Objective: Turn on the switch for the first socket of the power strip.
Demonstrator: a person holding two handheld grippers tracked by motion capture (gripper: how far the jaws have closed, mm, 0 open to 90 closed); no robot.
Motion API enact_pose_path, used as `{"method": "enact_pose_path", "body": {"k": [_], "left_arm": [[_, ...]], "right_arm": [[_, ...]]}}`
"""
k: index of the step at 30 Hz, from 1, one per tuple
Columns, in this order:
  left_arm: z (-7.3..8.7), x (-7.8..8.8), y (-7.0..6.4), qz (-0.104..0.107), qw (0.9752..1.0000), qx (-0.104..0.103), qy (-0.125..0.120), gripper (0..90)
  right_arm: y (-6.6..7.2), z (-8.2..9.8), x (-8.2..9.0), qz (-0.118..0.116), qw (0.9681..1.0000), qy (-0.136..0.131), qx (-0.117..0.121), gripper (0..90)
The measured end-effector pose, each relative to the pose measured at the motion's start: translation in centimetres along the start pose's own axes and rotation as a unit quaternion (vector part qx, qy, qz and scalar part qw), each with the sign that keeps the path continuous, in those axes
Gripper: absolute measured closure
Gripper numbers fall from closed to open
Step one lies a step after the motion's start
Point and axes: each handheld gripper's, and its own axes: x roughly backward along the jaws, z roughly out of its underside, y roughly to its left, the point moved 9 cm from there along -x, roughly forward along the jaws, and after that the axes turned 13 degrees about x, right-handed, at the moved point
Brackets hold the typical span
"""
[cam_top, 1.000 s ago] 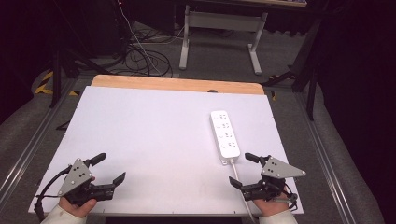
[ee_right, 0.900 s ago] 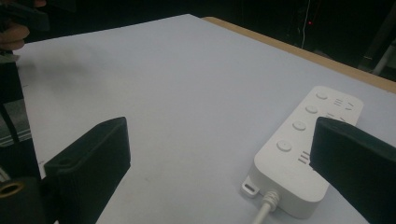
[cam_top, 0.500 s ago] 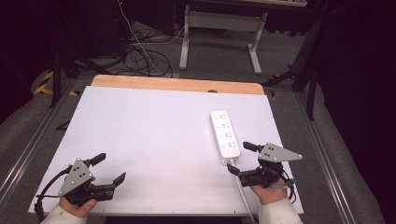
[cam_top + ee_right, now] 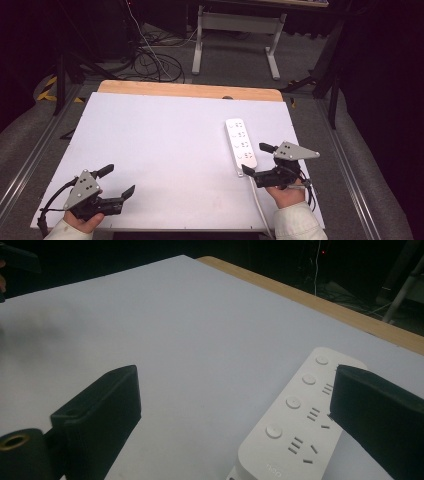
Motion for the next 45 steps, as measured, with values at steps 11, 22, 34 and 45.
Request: {"method": "enact_pose_path", "body": {"k": [11,22,34,45], "left_arm": [[0.1,-0.1,0.0,0.000,1.0000,0.001,0.003,11.6],[0.1,-0.1,0.0,0.000,1.0000,0.000,0.004,11.6],[0.1,-0.2,0.0,0.000,1.0000,0.003,0.003,11.6],[0.1,-0.2,0.1,-0.001,1.0000,0.000,0.004,11.6]], "right_arm": [[-0.8,0.1,-1.0,-0.008,0.9996,0.014,-0.021,9.0],[-1.8,0.1,-0.7,0.001,0.9983,0.039,-0.044,39.3],[-2.5,0.7,-2.9,0.001,0.9914,0.130,-0.019,90.0],[-3.4,2.4,-5.4,-0.005,0.9814,0.190,-0.023,90.0]]}}
